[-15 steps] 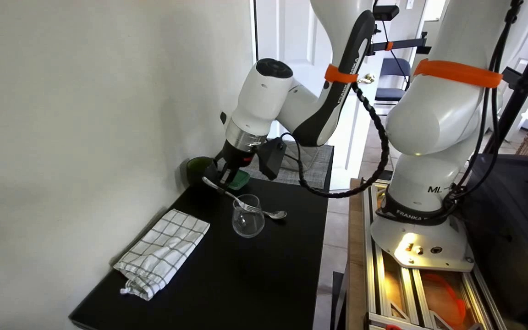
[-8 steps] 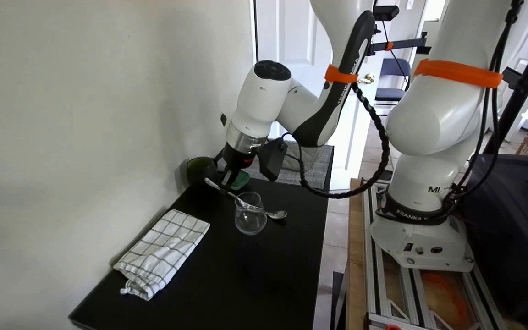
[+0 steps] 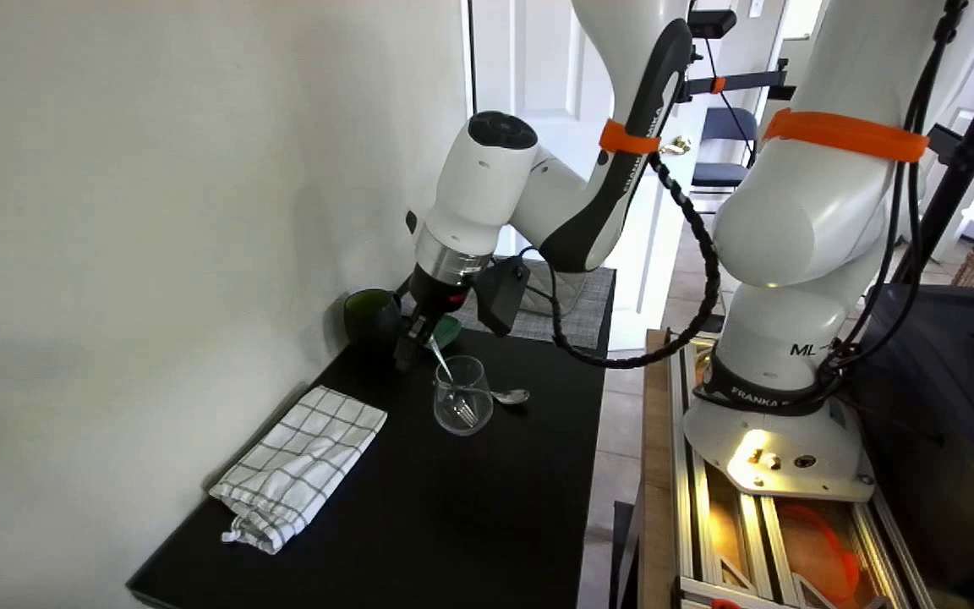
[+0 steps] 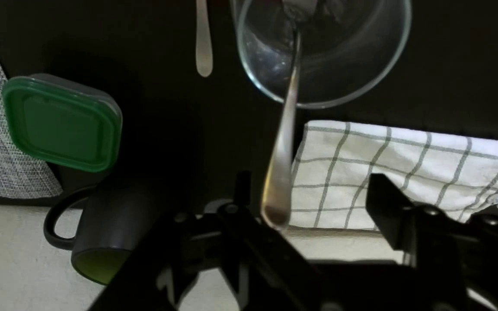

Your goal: Put the fork in the glass cup

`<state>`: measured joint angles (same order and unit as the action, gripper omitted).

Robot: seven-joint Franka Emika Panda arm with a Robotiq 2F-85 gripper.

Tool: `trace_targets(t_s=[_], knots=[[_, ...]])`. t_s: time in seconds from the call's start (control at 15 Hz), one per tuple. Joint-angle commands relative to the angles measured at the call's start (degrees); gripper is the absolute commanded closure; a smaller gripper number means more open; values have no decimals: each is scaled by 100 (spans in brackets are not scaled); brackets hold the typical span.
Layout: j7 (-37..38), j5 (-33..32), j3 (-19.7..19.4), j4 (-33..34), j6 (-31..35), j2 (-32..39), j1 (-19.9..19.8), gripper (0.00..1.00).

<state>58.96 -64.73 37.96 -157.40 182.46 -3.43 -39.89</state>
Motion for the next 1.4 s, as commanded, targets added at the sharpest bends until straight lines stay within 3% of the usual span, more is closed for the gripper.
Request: trace_targets(t_s=[0.0, 0.07, 0.87, 1.33], knots=[[315, -182, -1, 1, -96, -65, 89, 10], [314, -171, -5, 2, -93, -56, 101, 0], [-718, 416, -187, -33, -78, -103, 271, 0], [-1879, 1573, -396, 4, -444, 54, 574, 0]])
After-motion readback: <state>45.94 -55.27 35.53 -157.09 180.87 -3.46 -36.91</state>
